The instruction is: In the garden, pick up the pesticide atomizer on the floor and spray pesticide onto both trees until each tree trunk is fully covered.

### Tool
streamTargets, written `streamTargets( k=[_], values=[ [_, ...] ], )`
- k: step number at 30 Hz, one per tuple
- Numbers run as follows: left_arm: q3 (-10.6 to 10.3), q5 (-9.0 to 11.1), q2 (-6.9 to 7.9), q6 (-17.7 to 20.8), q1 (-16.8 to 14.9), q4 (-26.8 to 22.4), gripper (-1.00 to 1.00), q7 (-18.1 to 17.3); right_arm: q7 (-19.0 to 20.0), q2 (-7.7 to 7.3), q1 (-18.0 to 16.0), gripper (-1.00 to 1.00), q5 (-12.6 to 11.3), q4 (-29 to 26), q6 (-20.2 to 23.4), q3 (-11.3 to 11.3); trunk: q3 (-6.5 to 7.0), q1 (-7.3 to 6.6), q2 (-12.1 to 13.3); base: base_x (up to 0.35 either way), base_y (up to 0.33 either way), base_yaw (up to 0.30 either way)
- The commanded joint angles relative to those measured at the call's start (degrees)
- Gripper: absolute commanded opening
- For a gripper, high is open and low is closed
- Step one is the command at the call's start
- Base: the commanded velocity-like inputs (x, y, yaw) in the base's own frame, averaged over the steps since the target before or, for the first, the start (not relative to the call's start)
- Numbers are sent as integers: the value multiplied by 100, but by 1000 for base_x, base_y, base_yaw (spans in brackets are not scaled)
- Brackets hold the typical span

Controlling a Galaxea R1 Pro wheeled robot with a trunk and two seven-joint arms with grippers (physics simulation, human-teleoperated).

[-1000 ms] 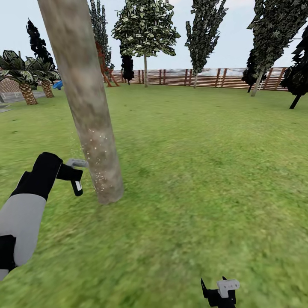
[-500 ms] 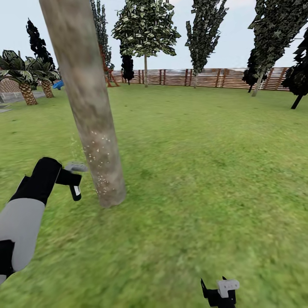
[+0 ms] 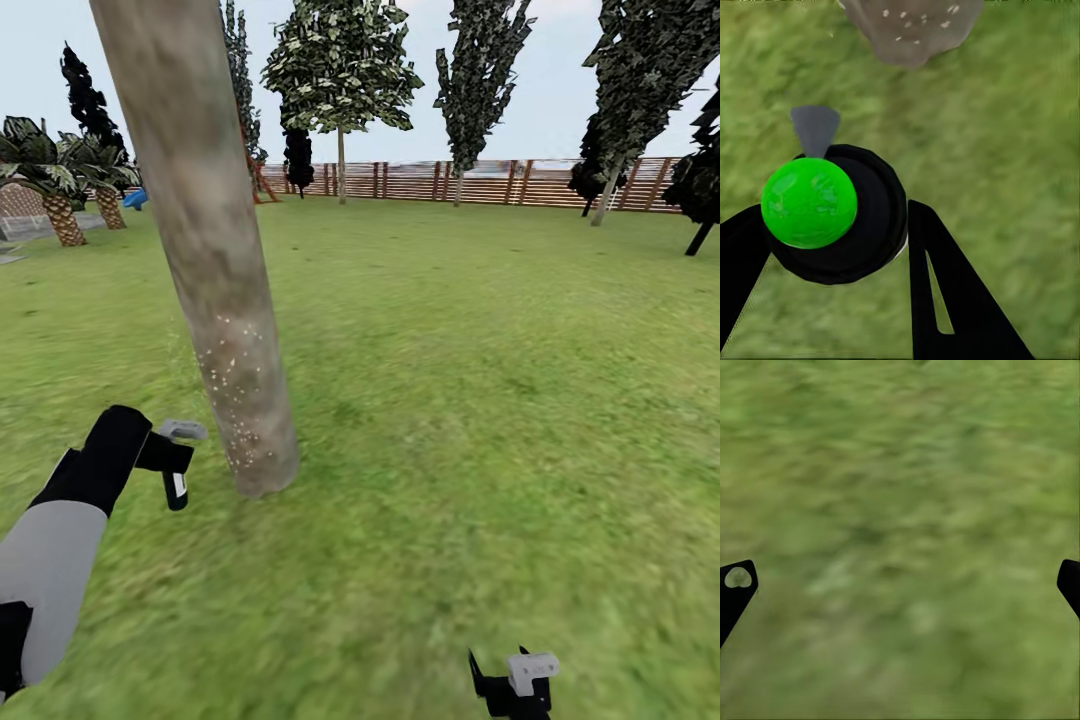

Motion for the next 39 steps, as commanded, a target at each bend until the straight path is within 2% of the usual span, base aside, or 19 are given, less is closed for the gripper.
streamTargets(
  k=[1, 6, 9, 12, 18, 19, 20, 22, 24, 29, 39],
  values=[
    [2, -1, -3, -4, 15, -2, -100, 0, 0, 1, 0, 100, 2, 0, 1, 0, 0, 0, 0, 326, 98, 0],
    [-3, -2, -21, -38, 162, 1, -100, 11, 0, 2, 0, 100, 1, 0, 2, 0, 0, 0, 0, 170, 52, 0],
    [16, -2, -22, -72, 556, -3, -100, 12, 0, -5, 0, 100, -1, 0, -4, 0, 0, 0, 0, 11, 3, 0],
    [35, 6, -4, -82, 731, -3, -100, 19, -5, -6, 0, 100, -1, 0, -6, 0, 0, 0, 0, 1, 0, 0],
    [51, 9, 2, -121, 849, 12, -100, 118, 0, -6, 0, 100, -3, 0, -14, 0, 0, 0, 0, 0, 0, 0],
    [272, 36, -8, -283, 1041, 9, -100, 282, 0, -3, 0, 100, -4, 0, -15, 0, 0, 0, 0, 0, 0, 0],
    [536, 47, -27, -638, 1160, 35, -100, 364, 0, 0, 0, 100, -4, 0, -15, 0, 0, 0, 0, 0, 0, 0],
    [809, 58, -54, -1004, 1266, 64, -100, 398, 0, 1, 0, 100, -4, 0, -15, 0, 0, 0, 0, 0, -72, 0],
    [1019, 66, -143, -1273, 1383, 77, -100, 417, 0, 7, 0, 100, -1, 0, -15, 0, 0, 0, 0, 0, -211, 0],
    [1072, 55, -286, -1351, 1422, 77, -100, 422, 0, 24, 0, 100, 1, 0, -15, 2, 0, 0, 0, 0, -262, 5],
    [1085, 51, -304, -1348, 1433, 81, -100, 424, 0, 29, 0, 100, -2, 0, -15, 0, 0, 0, 0, 0, -272, 131]
  ],
)
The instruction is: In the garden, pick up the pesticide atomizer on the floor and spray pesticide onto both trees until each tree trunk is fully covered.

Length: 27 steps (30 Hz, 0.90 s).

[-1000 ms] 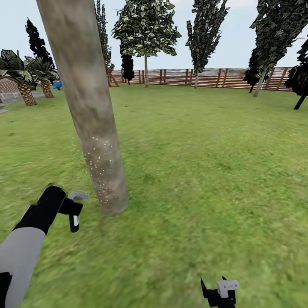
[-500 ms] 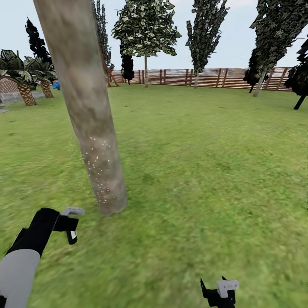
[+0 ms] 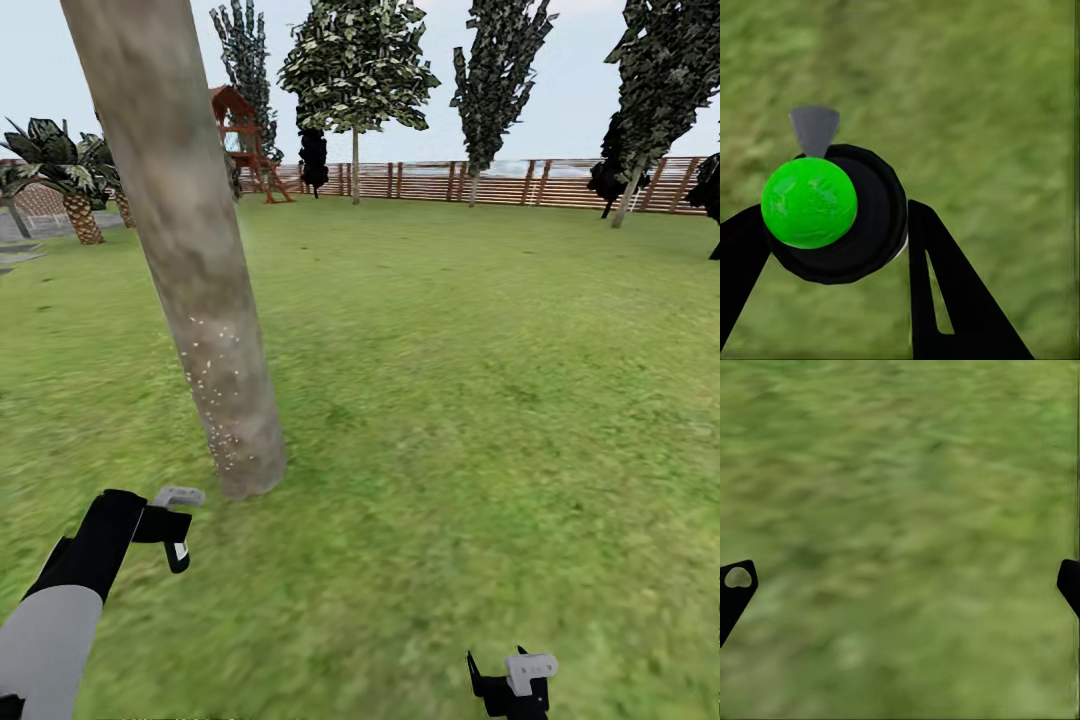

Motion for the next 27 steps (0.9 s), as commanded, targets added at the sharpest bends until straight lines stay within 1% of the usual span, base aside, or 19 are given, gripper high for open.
streamTargets(
  k=[1, 6, 19, 22, 27],
  values=[
    [0, 0, -1, 0, 0, -3, -100, -1, 0, 0, 0, 100, -1, 0, 0, 0, 0, 0, 0, 0, -272, 42],
    [0, 1, -1, 0, 0, -1, -100, 1, 0, -17, 0, 100, 0, 0, 0, 0, 0, 0, 0, 24, -272, 10],
    [5, 0, 7, 0, 0, -6, -100, -1, 0, 0, 0, 100, -2, 0, 0, 0, 0, 0, 0, 92, -272, 5],
    [3, 5, 7, -1, 0, -6, -100, -2, 0, 3, 0, 100, -2, 0, 0, 0, 0, 0, 0, 80, -272, 182],
    [3, 9, 7, -8, 0, -6, -100, 0, 0, 8, 0, 100, -2, 0, 0, 0, 0, 0, 0, 8, -272, 270]
  ],
)
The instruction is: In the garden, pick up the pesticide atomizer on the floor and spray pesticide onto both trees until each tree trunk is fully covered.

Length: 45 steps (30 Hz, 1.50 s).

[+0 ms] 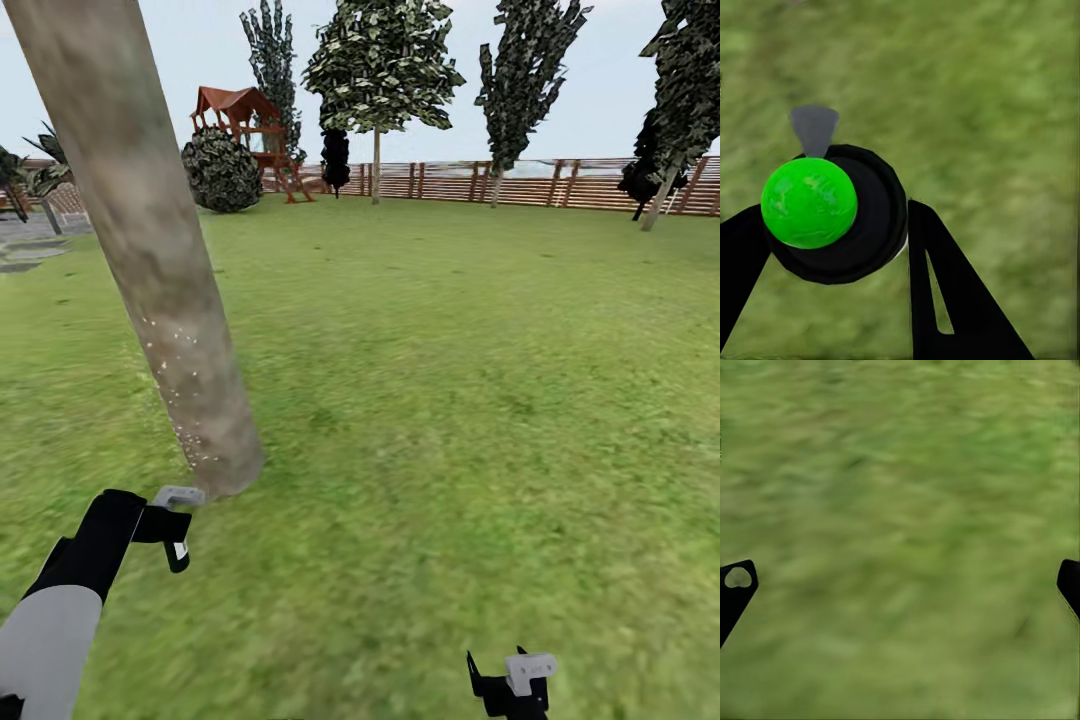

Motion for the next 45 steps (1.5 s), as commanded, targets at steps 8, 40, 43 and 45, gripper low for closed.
streamTargets(
  k=[8, 40, 43, 45],
  values=[
    [5, -7, 0, 5, 0, 0, -100, 1, 0, 1, 0, 100, 3, 0, 0, 0, 0, 0, 0, 38, -272, 131],
    [19, -8, 17, 7, -1, 0, -100, 1, 0, 1, 0, 100, 9, 3, 0, 0, 0, 0, 0, 99, -268, 157],
    [22, -8, 18, 7, 0, 0, -100, 1, 0, 1, 0, 100, 9, 2, 0, 0, 0, 0, 0, 193, -233, 278],
    [17, -8, 16, 7, 0, 0, -100, 1, 0, 1, 0, 100, 9, 5, 0, 0, 0, 0, 0, 194, -233, 277]
  ],
)
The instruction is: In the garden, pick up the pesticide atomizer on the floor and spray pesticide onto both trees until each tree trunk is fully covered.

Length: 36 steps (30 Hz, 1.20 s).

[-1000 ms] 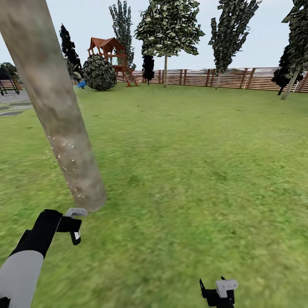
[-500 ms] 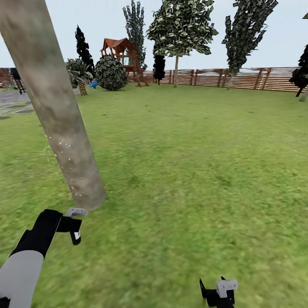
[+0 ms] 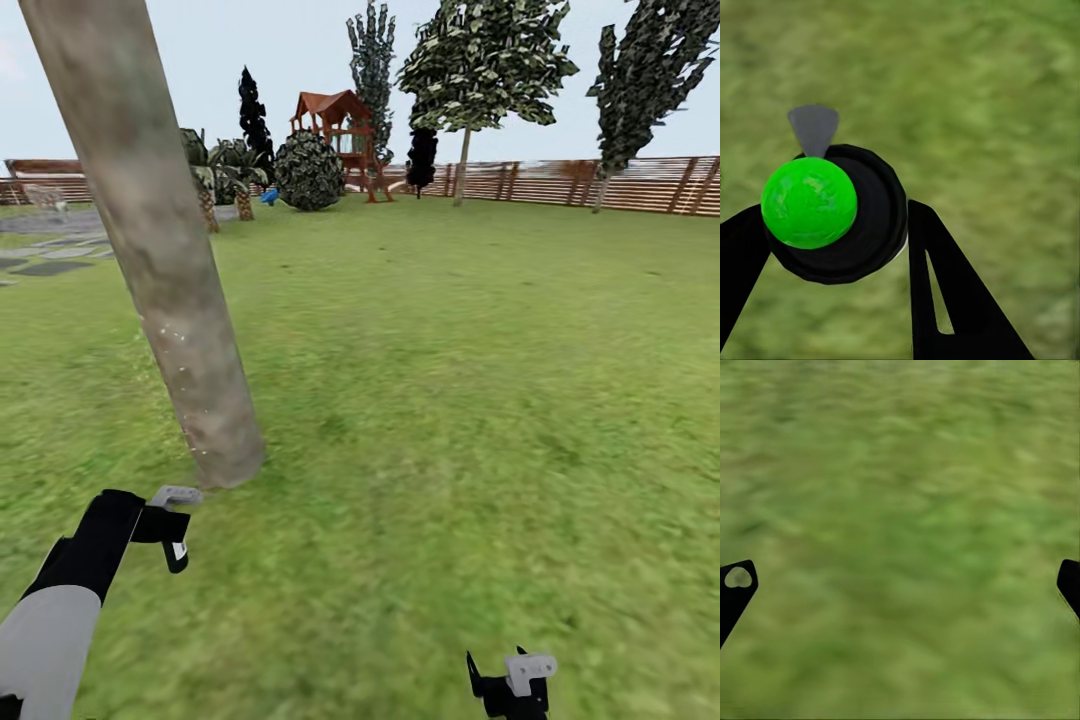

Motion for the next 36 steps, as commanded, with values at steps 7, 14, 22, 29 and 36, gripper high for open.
streamTargets(
  k=[7, 14, 22, 29, 36],
  values=[
    [-3, -1, -7, -1, -1, 0, -100, -1, 0, 0, 0, 100, 0, -2, 0, 3, 0, 0, 0, 171, -238, 122],
    [-3, 8, -16, -1, 0, 0, -100, -1, 0, 0, 0, 100, -3, -3, 0, 0, 0, 0, 0, 136, -251, 45],
    [4, 59, -25, -15, 0, 102, -100, 1, 0, 0, 0, 100, -4, -5, 0, 0, 0, 0, 0, 35, -77, 228],
    [-20, 196, -307, -418, -68, 800, -100, 821, -8, -21, 0, 100, -9, -5, 0, 0, 0, 0, 0, 0, -1, 132],
    [13, 189, -568, -350, -411, 1269, -100, 964, -3, -58, 0, 100, -9, -5, 0, 0, 0, 0, 0, 0, 0, 2]
  ],
)
